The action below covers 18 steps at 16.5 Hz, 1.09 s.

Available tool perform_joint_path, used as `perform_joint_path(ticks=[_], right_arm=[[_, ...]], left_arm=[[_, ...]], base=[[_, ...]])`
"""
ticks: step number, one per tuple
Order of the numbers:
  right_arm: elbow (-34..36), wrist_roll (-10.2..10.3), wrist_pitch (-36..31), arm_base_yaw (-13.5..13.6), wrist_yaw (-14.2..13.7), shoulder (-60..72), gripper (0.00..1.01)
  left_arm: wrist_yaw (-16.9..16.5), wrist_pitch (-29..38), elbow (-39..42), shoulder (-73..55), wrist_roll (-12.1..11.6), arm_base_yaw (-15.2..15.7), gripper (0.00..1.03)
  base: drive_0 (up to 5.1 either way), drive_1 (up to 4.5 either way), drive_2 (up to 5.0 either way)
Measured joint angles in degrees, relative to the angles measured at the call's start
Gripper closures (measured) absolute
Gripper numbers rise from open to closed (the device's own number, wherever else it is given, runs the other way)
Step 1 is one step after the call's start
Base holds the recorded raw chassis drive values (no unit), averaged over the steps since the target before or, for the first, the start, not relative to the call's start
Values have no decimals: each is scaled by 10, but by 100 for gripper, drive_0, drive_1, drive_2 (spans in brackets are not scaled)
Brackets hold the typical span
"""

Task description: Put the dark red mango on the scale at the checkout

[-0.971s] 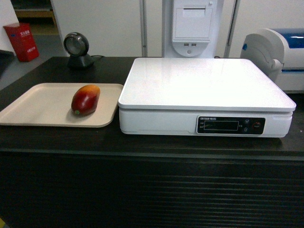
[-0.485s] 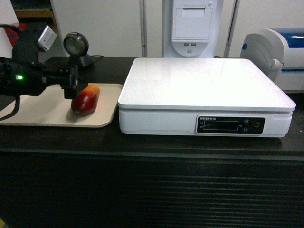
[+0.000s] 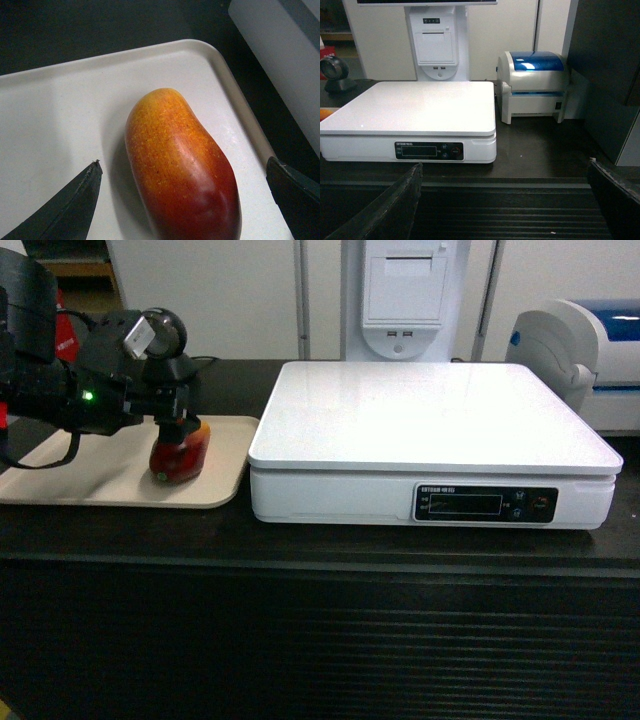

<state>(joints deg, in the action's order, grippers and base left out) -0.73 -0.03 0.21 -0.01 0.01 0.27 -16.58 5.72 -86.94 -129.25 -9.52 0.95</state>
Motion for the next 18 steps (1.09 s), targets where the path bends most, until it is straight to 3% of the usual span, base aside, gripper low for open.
perform_joint_path(ticks=[1,4,9,10,12,13,18], right_arm=[[0,0,0,0,0,0,3],[0,0,0,0,0,0,3],[0,0,0,0,0,0,3],[0,0,0,0,0,0,3],[0,0,0,0,0,0,3],[0,0,0,0,0,0,3],[0,0,0,0,0,0,3]], left_arm=[[12,-77,-95,-57,5,-4,5],[12,-94,-118,-69,10,-5,5],[39,-153,-172,-101,16,-13,5],[44,-163,-172,-104,15,-14,8],[48,-176,-172,-104,11,-16,29],[50,-178,-172,-104,9,-16,34],[50,-166,-156,-94,0,-16,38]], base=[[0,0,0],[0,0,0],[0,0,0],[0,0,0],[0,0,0],[0,0,0],[0,0,0]])
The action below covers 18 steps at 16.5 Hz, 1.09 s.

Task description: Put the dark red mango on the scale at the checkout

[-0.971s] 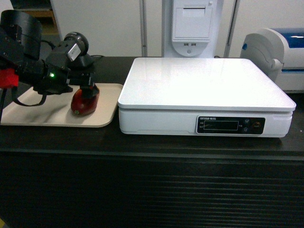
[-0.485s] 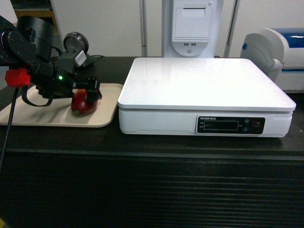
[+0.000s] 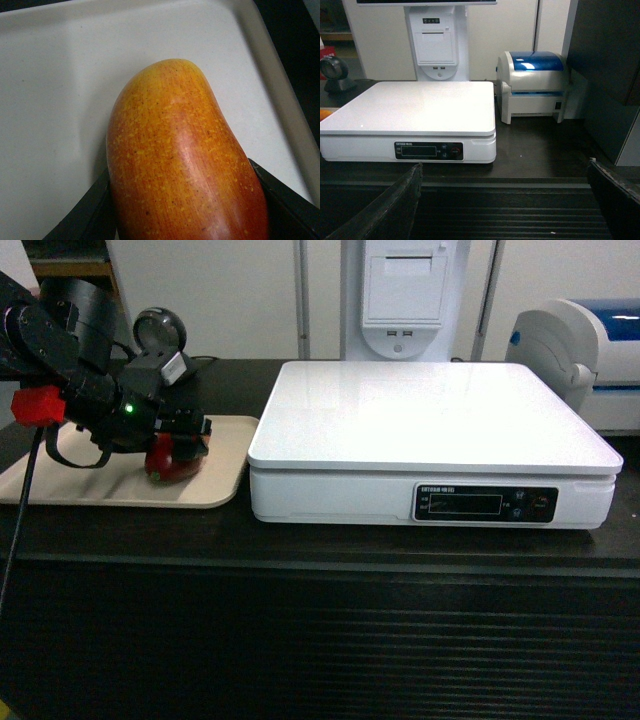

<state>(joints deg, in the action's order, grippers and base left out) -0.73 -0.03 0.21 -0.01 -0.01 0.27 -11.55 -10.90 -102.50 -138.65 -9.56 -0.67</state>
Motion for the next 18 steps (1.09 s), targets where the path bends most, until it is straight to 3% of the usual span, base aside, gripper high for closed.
perform_joint_path(ticks=[4,6,10,11,13,15,18], right_arm=[[0,0,0,0,0,0,3],[0,0,0,0,0,0,3],[0,0,0,0,0,0,3],[0,0,0,0,0,0,3],[0,0,0,0,0,0,3],[0,0,0,0,0,0,3],[0,0,0,0,0,0,3]], left_arm=[[-5,37,71,76,0,-8,39],[-5,69,115,156,6,-26,39],[0,112,180,269,71,-115,39],[8,114,189,277,94,-143,39],[30,109,189,275,117,-194,39],[50,88,158,251,140,-238,39],[74,57,88,192,186,-270,39]], base=[[0,0,0],[0,0,0],[0,0,0],[0,0,0],[0,0,0],[0,0,0],[0,0,0]])
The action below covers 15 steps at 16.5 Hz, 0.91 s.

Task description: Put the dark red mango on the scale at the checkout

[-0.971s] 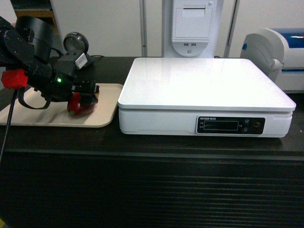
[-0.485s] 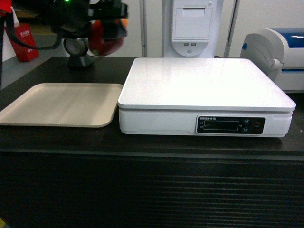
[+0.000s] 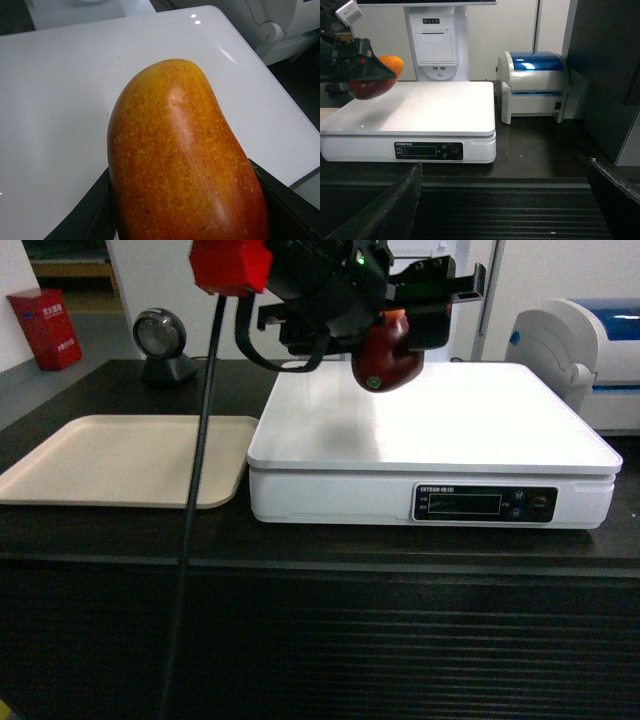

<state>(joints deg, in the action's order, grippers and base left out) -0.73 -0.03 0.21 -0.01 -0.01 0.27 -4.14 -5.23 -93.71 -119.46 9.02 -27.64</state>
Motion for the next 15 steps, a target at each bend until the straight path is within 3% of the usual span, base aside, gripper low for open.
perform_joint_path(ticks=[4,5,6,11,15], right_arm=[[0,0,0,0,0,0,3],[0,0,0,0,0,0,3],[0,0,0,0,0,0,3],[0,0,0,0,0,0,3],[0,0,0,0,0,0,3]], left_arm=[[23,-46,-98,-80,56,-17,39],[32,-80,-158,-118,90,-27,39],[37,-83,-172,-128,100,-30,39],[63,-124,-218,-164,120,-32,39],[79,-132,-233,-182,122,-27,39]], base=[[0,0,0],[0,0,0],[0,0,0],[0,0,0],[0,0,0]])
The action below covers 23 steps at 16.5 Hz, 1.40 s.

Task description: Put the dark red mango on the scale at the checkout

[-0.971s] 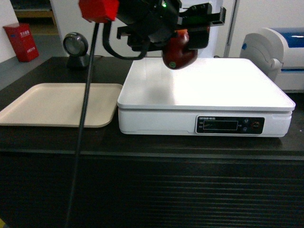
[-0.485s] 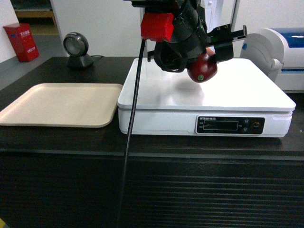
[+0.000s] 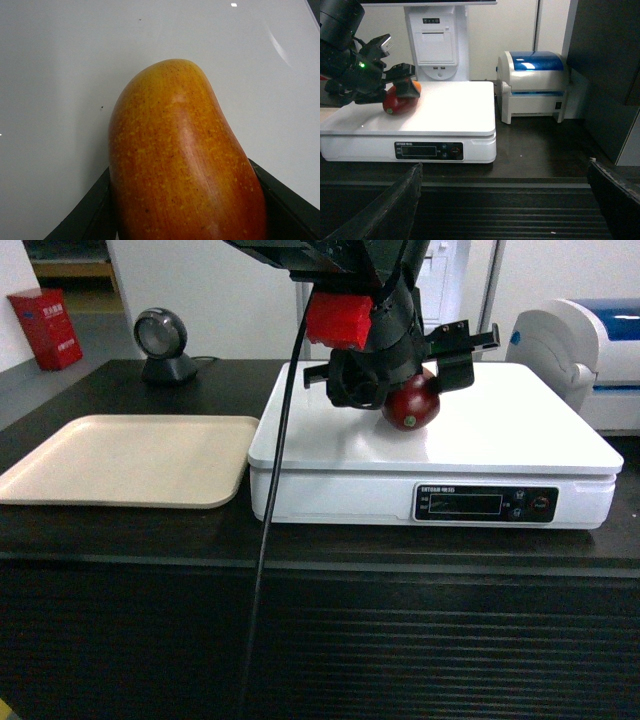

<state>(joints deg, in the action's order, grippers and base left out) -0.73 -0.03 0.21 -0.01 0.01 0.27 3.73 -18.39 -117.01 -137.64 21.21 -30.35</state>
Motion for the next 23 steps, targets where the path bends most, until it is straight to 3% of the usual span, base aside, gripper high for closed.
perform_joint_path(ticks=[4,7,12,14,15,16,17,19,20,23], right_arm=[[0,0,0,0,0,0,3],[0,0,0,0,0,0,3],[0,0,0,0,0,0,3],[0,0,0,0,0,0,3],[0,0,0,0,0,0,3],[0,0,0,0,0,0,3],[0,0,0,0,0,0,3],[0,0,0,0,0,0,3],[0,0,0,0,0,0,3],[0,0,0,0,0,0,3]], left_arm=[[6,0,-4,-5,-2,1,36],[2,-1,-6,-8,-8,1,4],[8,38,10,2,-46,-1,5],[28,64,31,25,-70,-4,5],[41,99,50,45,-90,-7,5],[19,205,119,109,-143,-11,5],[-76,382,252,211,-197,-14,5],[-104,499,366,290,-245,-13,5],[-103,535,426,325,-263,-2,5],[-92,566,535,375,-257,57,5]], base=[[0,0,0],[0,0,0],[0,0,0],[0,0,0],[0,0,0],[0,0,0],[0,0,0],[0,0,0],[0,0,0],[0,0,0]])
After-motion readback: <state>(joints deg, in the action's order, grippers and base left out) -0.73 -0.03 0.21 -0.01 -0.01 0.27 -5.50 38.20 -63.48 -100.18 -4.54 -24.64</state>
